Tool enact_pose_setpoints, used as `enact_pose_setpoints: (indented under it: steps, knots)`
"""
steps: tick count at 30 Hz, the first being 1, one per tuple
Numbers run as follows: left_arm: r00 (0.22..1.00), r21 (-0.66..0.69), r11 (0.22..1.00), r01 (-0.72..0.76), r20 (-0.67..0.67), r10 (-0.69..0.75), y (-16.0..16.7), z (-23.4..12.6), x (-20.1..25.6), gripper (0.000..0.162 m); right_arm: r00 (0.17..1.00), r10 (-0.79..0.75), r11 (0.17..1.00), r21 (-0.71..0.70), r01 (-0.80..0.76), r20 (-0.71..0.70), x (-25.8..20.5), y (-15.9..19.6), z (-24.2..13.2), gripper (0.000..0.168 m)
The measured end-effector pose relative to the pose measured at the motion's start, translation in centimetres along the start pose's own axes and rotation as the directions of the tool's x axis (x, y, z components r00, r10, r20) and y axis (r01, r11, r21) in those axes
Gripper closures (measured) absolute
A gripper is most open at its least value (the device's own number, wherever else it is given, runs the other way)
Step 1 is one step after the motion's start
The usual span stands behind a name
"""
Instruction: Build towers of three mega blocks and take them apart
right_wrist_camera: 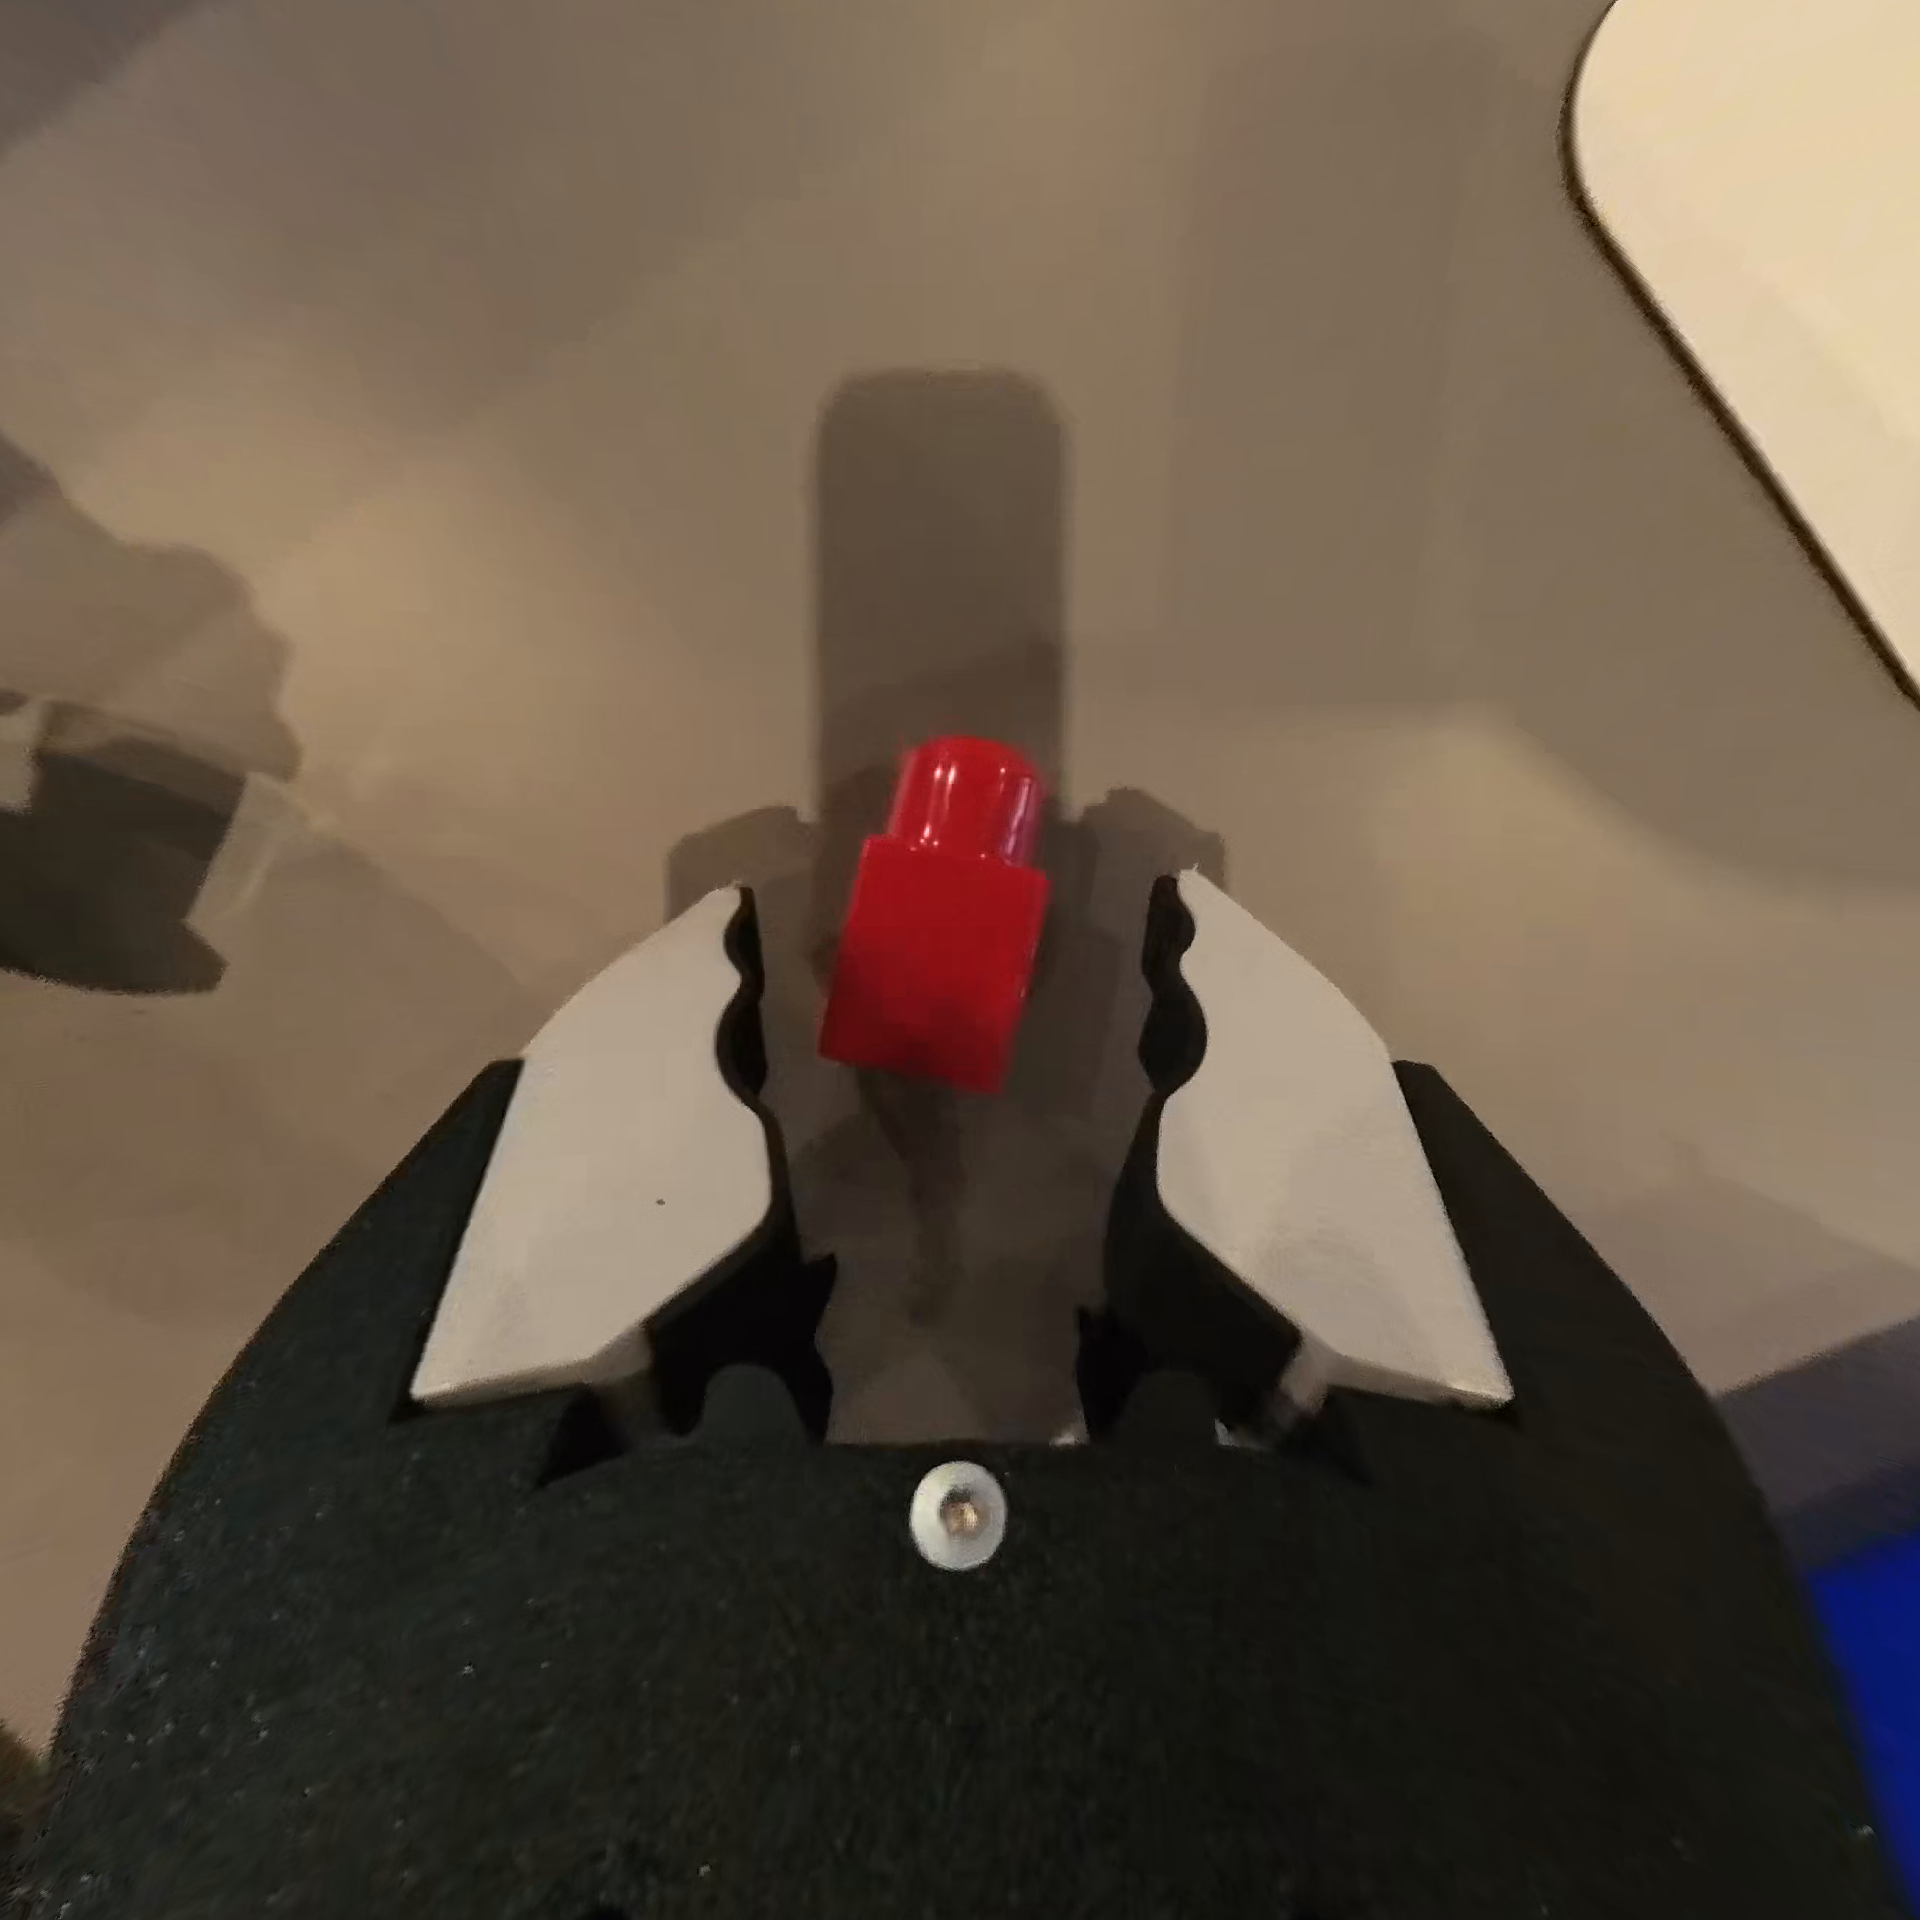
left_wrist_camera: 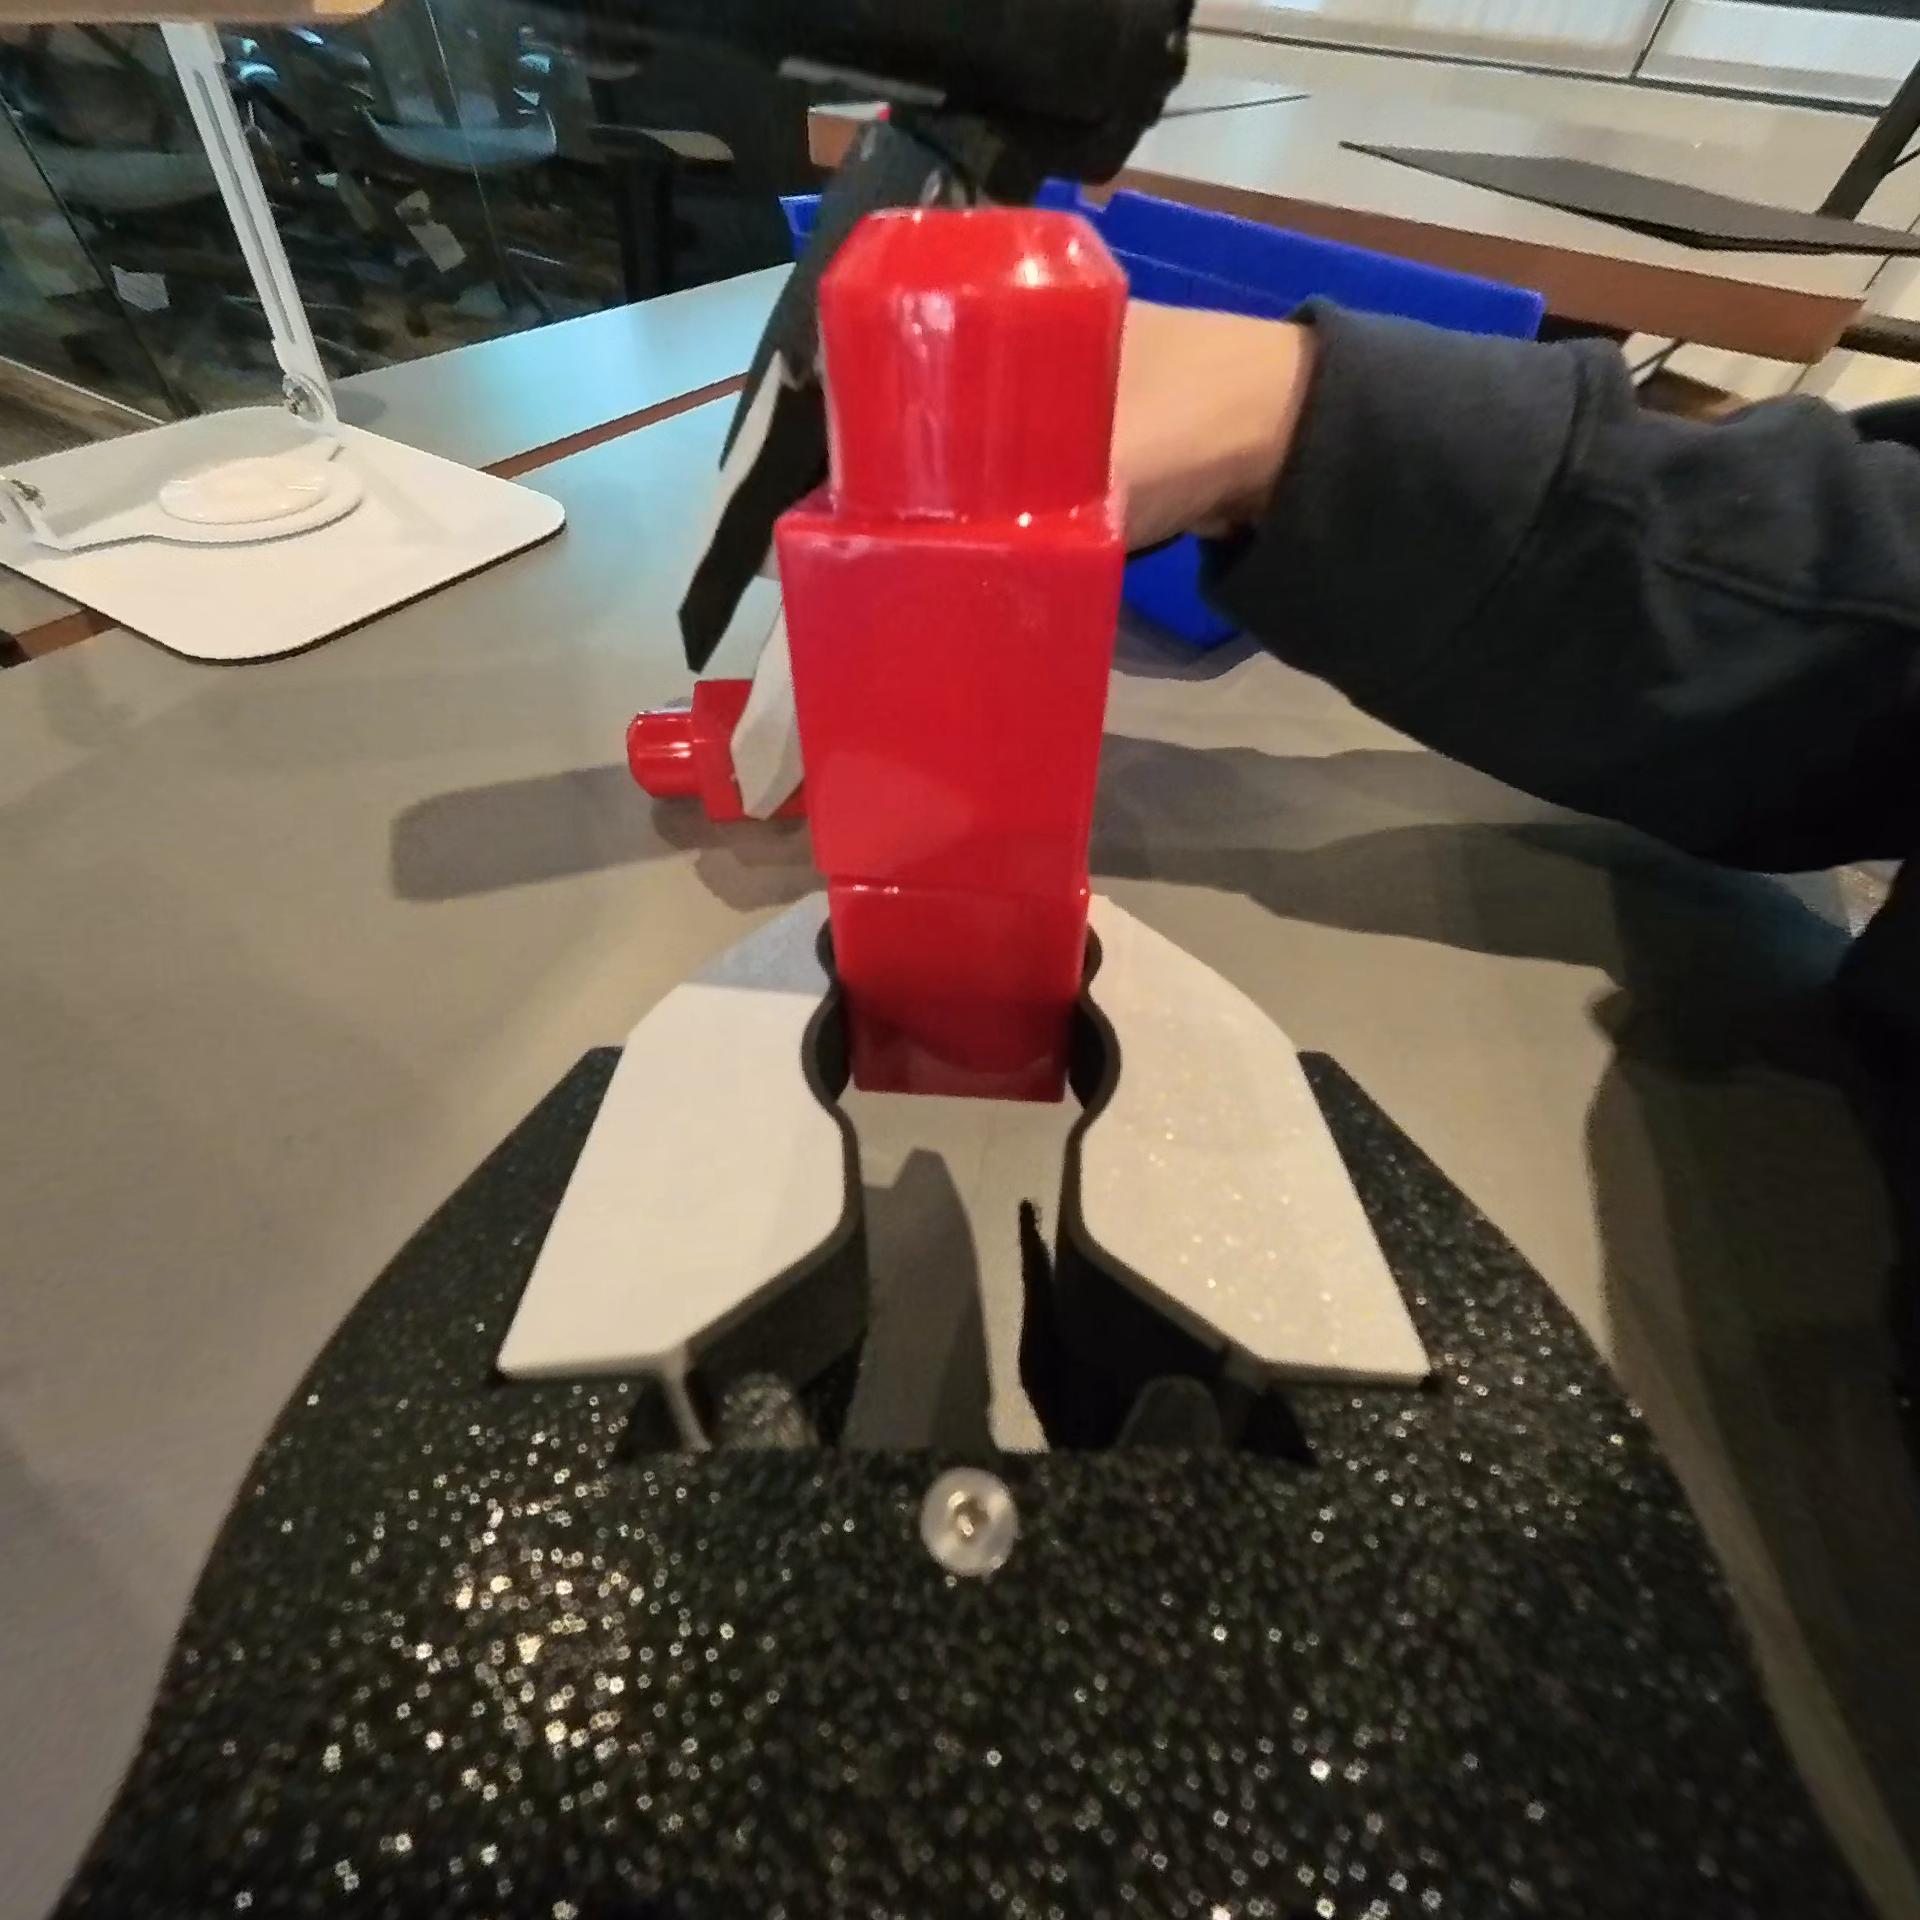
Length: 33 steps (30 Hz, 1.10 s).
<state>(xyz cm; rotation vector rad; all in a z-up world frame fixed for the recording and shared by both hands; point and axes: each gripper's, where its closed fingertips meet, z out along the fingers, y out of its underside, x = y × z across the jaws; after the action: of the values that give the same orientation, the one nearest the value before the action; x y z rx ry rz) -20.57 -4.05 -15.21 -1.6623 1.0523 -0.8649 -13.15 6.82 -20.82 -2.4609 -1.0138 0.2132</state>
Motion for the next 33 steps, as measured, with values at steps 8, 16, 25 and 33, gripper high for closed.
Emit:
enact_pose_setpoints:
  steps: [8, 16, 25, 33]
  knots:
    - [1.0, -0.006, 1.0, 0.009, -0.002, -0.009, 0.1, 0.0, -0.1, 0.123, 0.999, -0.045, 0.999, 0.02, 0.046, -0.019, -0.5, -1.1, 0.2, 0.128]
    - [0.997, -0.01, 0.999, 0.048, -0.057, -0.048, 0.3, 0.4, 0.6, 0.123, 0.781, -0.395, 0.386, 0.859, -0.337, 0.484, -7.9, -9.4, -15.8, 0.129]
    - [0.986, 0.01, 0.996, 0.085, -0.148, -0.082, 0.1, 0.6, 1.6, 0.123, 0.582, -0.65, 0.273, 0.865, -0.422, 0.489, -13.6, -7.6, -17.7, 0.129]
    - [0.987, 0.063, 0.996, 0.067, -0.152, -0.056, -0.7, 0.4, 1.9, 0.123, 0.605, -0.627, 0.299, 0.869, -0.394, 0.49, -14.4, -7.1, -16.1, 0.129]
